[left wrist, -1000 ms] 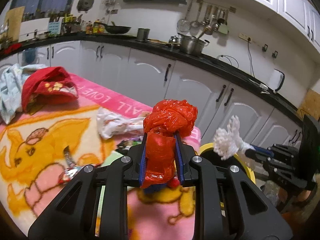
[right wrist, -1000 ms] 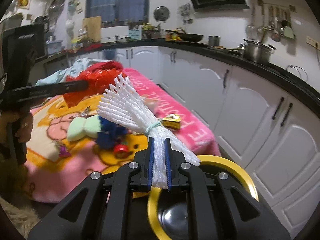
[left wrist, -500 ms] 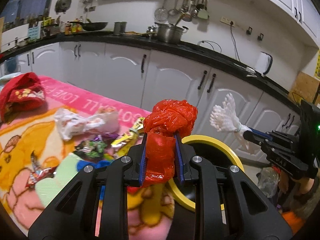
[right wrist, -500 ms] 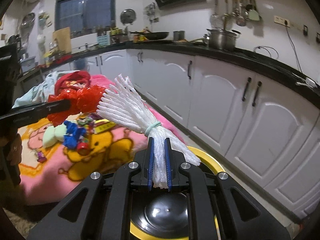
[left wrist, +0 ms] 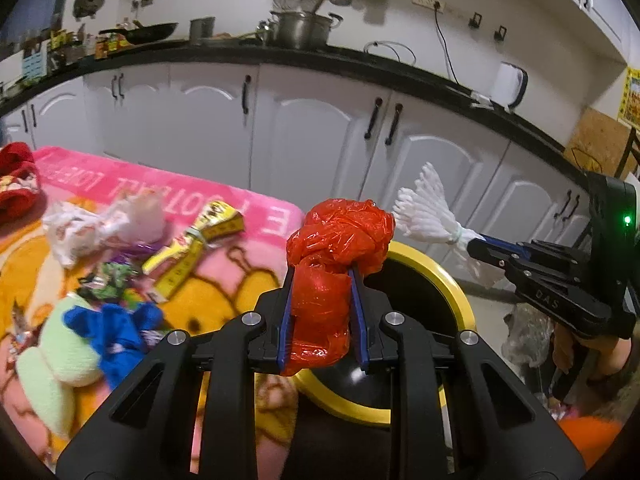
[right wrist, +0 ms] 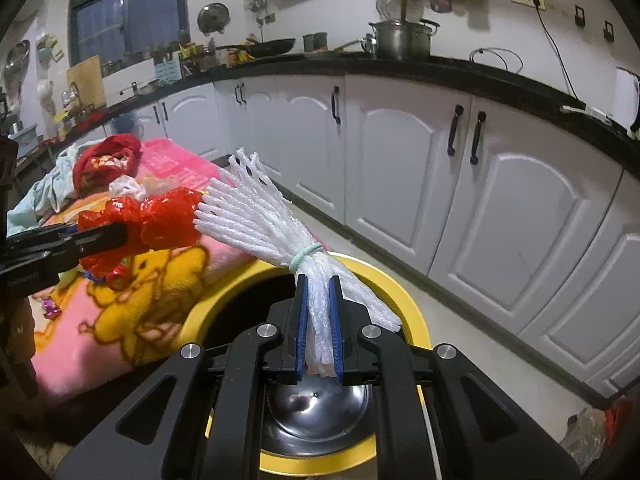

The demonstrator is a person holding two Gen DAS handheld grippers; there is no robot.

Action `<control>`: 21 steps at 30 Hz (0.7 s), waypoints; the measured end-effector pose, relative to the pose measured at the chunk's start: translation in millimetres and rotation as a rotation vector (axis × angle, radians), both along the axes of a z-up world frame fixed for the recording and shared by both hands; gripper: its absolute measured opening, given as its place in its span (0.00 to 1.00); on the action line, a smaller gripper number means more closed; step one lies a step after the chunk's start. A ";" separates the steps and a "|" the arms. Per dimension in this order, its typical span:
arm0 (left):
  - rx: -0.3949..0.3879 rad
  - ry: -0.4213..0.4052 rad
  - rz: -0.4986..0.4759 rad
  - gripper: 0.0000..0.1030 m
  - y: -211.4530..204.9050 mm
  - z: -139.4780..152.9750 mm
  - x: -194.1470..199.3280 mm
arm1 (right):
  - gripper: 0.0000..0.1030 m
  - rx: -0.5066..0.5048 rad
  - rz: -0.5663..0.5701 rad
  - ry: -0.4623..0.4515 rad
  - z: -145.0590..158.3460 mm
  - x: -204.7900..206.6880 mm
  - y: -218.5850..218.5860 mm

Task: Collect trash
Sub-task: 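Carry both items over the yellow bin and open both tools to drop them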

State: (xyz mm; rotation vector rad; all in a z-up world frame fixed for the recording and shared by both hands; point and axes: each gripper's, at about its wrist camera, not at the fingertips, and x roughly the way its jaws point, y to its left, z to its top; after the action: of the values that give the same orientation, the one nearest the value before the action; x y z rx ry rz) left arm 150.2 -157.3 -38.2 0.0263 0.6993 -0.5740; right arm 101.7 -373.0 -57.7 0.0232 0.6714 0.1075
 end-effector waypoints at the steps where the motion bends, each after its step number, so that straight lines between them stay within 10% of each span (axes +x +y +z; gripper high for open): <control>1: 0.005 0.004 -0.006 0.17 -3.7 -2.5 0.0 | 0.10 0.003 -0.003 0.007 -3.2 0.4 -2.3; 16: 0.063 0.076 -0.036 0.22 -34.1 -39.0 8.4 | 0.13 0.069 -0.021 0.111 -43.6 12.7 -21.4; 21: 0.065 0.079 -0.033 0.47 -35.5 -41.4 8.3 | 0.33 0.094 -0.026 0.123 -50.0 13.0 -26.4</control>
State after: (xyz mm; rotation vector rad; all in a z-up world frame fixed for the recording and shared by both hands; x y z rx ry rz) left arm 158.5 -192.7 -79.6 0.0761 0.7953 -0.5862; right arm 114.7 -399.4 -107.7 0.1299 0.7887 0.1128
